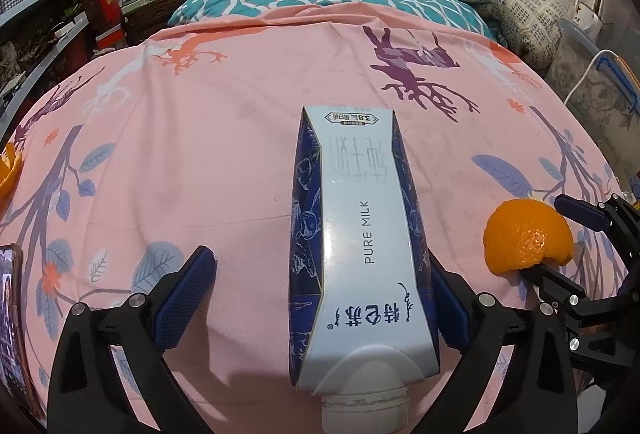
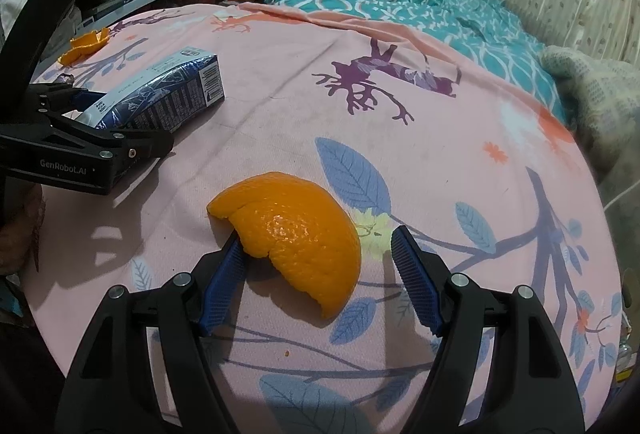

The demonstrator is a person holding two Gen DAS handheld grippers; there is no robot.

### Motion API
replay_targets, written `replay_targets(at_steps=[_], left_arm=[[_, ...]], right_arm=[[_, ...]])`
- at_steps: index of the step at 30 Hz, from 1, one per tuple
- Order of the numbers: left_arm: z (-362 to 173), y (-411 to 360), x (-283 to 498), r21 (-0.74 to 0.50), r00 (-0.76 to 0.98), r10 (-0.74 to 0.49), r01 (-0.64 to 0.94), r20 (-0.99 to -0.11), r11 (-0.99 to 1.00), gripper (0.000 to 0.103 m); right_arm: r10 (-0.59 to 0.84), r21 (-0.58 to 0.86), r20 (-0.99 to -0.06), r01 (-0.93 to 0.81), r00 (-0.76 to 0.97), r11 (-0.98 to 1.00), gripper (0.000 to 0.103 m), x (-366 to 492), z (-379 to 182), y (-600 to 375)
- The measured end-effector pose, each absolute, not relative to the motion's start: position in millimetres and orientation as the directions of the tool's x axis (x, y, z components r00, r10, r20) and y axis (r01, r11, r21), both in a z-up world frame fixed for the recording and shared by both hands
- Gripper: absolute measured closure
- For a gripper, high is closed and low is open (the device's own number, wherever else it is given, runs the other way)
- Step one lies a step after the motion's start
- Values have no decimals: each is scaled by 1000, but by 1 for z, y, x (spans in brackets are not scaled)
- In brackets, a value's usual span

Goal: Collect trash

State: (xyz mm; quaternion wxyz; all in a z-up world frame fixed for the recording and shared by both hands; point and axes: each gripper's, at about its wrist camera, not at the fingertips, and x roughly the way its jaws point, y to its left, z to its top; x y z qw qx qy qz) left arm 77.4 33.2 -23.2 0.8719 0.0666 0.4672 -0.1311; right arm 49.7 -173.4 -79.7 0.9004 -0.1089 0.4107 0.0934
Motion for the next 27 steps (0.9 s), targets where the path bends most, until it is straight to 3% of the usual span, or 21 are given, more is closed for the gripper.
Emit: replay_targets(at_steps=[27], left_arm=[[-26, 28, 76, 28, 532, -143, 300, -834, 954, 9]], right_arm=[[81, -114, -762, -257, 643, 960, 28, 50, -80, -174]])
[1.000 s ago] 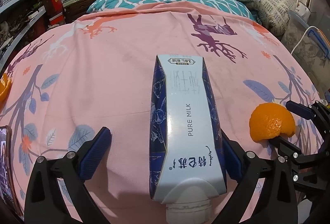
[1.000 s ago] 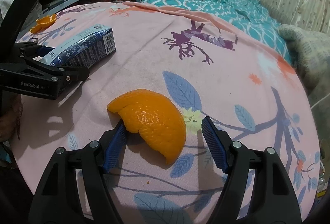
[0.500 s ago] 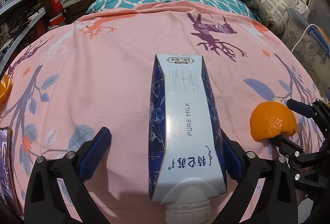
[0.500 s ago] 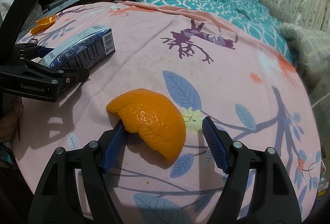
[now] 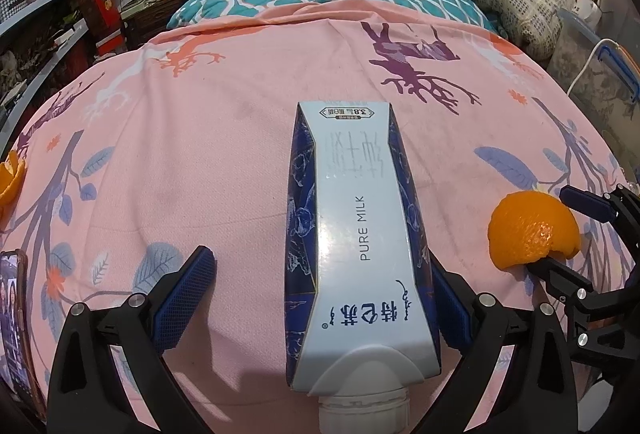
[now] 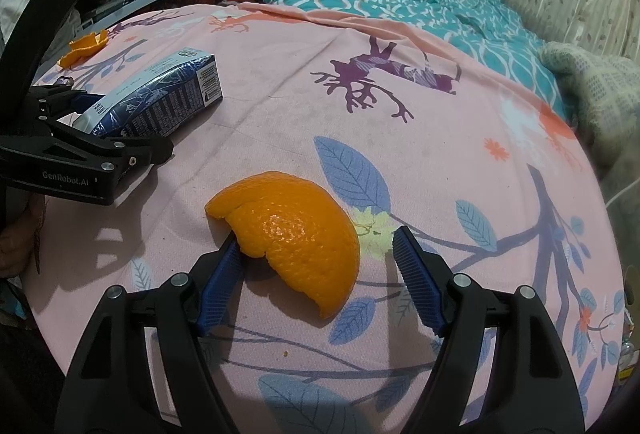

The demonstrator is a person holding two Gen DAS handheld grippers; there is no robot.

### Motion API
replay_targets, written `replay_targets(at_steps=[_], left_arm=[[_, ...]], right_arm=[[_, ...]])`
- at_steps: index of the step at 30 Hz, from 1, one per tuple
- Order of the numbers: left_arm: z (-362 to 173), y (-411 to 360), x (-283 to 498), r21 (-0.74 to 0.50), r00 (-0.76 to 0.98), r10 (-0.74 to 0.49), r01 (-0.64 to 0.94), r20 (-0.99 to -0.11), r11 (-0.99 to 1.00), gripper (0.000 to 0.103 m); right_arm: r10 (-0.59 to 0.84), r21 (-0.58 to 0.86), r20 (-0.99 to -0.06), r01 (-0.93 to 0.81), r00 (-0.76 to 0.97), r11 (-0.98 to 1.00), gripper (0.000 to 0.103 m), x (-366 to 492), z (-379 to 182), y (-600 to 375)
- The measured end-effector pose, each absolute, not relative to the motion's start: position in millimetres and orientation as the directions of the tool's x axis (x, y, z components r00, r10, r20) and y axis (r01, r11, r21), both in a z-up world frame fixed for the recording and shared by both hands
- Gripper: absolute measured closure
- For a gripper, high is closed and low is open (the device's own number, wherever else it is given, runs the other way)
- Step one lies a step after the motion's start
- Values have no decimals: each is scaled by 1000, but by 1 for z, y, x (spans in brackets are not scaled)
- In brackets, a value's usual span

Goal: Collect trash

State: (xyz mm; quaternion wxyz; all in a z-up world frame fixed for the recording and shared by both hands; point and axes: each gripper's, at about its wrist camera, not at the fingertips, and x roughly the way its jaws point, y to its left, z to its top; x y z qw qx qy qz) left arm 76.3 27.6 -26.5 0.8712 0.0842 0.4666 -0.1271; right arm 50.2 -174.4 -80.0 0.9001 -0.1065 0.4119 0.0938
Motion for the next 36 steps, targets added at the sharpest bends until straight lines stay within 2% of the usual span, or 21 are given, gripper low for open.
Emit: replay_targets(at_steps=[36], left_arm=[[-27, 26, 78, 39, 525, -140, 315, -840, 948, 9]], right_arm=[[79, -103, -762, -241, 643, 965, 24, 52, -81, -183]])
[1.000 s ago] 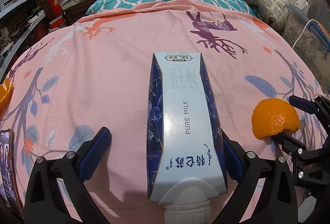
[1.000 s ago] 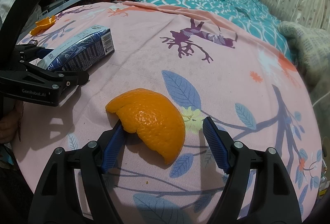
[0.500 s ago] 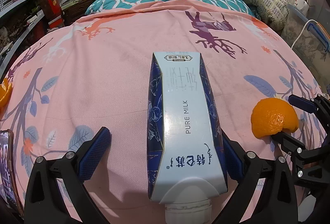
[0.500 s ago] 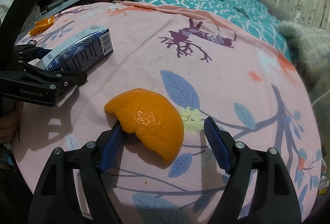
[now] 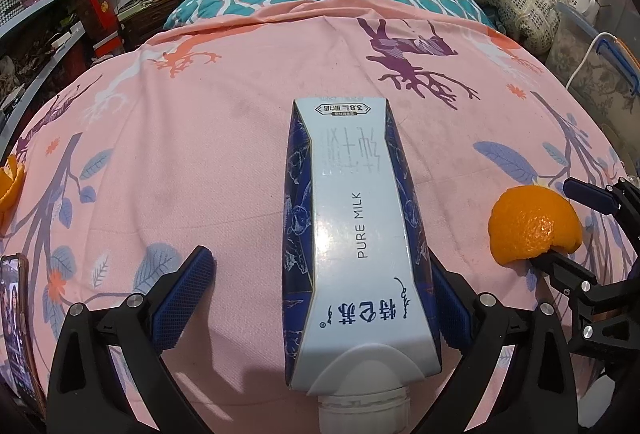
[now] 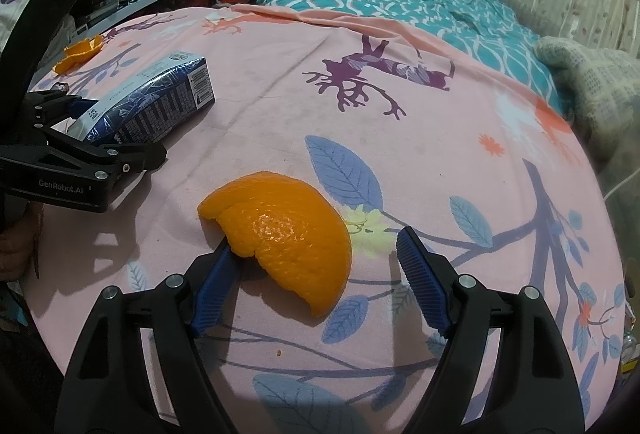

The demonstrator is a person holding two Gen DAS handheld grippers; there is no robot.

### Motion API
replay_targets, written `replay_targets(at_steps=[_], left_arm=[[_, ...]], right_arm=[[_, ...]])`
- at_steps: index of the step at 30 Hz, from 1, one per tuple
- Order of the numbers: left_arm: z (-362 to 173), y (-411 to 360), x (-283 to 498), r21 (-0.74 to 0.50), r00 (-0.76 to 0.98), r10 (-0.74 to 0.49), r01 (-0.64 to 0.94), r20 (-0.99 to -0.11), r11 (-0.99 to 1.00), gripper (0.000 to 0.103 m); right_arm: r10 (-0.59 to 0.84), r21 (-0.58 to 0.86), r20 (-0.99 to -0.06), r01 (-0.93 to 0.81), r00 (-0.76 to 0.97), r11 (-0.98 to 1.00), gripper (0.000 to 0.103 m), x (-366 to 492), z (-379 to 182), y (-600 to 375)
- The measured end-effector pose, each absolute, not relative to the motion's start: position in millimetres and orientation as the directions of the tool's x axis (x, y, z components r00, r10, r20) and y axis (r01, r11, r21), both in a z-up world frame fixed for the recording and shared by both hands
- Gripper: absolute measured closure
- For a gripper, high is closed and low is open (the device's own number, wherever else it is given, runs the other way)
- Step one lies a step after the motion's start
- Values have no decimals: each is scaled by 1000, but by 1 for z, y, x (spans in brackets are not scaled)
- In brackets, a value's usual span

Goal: Collect trash

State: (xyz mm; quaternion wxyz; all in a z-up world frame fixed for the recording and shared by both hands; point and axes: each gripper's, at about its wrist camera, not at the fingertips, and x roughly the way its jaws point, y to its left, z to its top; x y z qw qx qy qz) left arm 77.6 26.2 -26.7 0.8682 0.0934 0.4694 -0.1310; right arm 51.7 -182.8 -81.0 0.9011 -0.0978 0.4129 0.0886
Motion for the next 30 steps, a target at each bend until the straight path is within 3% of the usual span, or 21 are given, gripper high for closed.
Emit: replay_targets(at_steps=[15, 26, 30], left_arm=[[-27, 26, 78, 41, 523, -137, 314, -841, 949, 8], [-28, 27, 76, 47, 531, -150, 339, -834, 940, 7], [-28, 28, 75, 47, 531, -155, 347, -833, 937, 7]], right_arm=[[77, -102, -764, -238, 640, 966, 24, 47, -80, -181], [71, -54, -788, -184, 612, 982, 6, 53, -85, -191], [100, -3, -802, -172, 588, 985, 4, 56, -87, -198]])
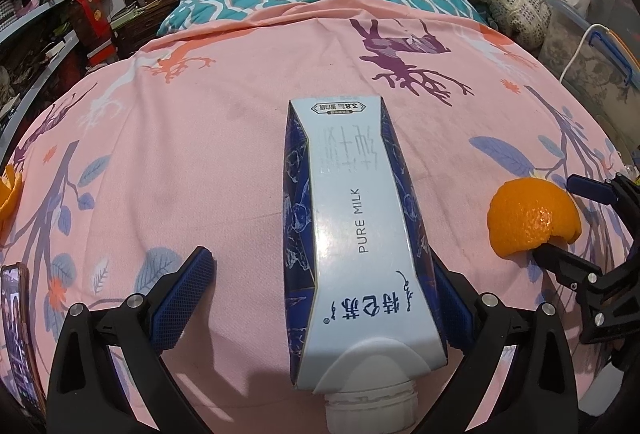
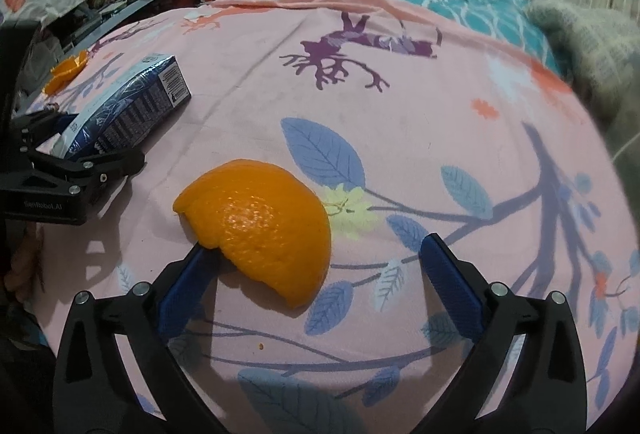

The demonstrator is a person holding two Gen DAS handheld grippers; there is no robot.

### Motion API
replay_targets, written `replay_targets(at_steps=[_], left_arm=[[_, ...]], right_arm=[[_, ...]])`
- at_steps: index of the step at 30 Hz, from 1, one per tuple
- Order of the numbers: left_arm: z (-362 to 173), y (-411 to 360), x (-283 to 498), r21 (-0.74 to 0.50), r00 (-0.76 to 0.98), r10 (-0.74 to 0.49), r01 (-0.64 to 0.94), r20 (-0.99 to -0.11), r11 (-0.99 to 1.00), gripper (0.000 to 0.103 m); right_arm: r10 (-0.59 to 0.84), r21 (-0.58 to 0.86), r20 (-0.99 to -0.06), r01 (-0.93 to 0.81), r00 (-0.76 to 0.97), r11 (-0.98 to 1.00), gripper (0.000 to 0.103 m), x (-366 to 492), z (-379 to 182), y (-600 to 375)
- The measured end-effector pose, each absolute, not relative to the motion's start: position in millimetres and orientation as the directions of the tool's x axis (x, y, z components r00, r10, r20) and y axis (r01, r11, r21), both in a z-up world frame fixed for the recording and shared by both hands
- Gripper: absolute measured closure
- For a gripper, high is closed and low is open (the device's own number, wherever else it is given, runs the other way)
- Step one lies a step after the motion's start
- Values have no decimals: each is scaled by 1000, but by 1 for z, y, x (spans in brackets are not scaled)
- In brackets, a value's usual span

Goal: Collect trash

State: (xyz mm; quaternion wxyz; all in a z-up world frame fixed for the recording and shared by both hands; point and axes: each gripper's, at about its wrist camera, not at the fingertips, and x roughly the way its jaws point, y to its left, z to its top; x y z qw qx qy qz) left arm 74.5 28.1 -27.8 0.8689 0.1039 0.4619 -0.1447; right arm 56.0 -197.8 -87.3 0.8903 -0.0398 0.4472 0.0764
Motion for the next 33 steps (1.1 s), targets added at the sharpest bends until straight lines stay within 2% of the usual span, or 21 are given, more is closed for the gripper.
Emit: replay_targets(at_steps=[18, 27, 30, 33], left_arm=[[-24, 34, 77, 30, 500, -185, 391, -846, 920, 9], [-3, 33, 72, 26, 545, -221, 408, -809, 913, 9], [-4, 24, 77, 20, 526, -224, 419, -821, 908, 9], [-2, 19, 77, 30, 531, -223, 425, -817, 905, 13]], right_arm=[[117, -18, -811, -224, 573, 974, 3, 53, -85, -202], [43, -197, -752, -286, 658, 938, 5, 36, -75, -183], [21, -251, -737, -301, 676, 920, 14, 37, -74, -175], [12, -277, -733, -314, 680, 908, 37, 42, -73, -172]])
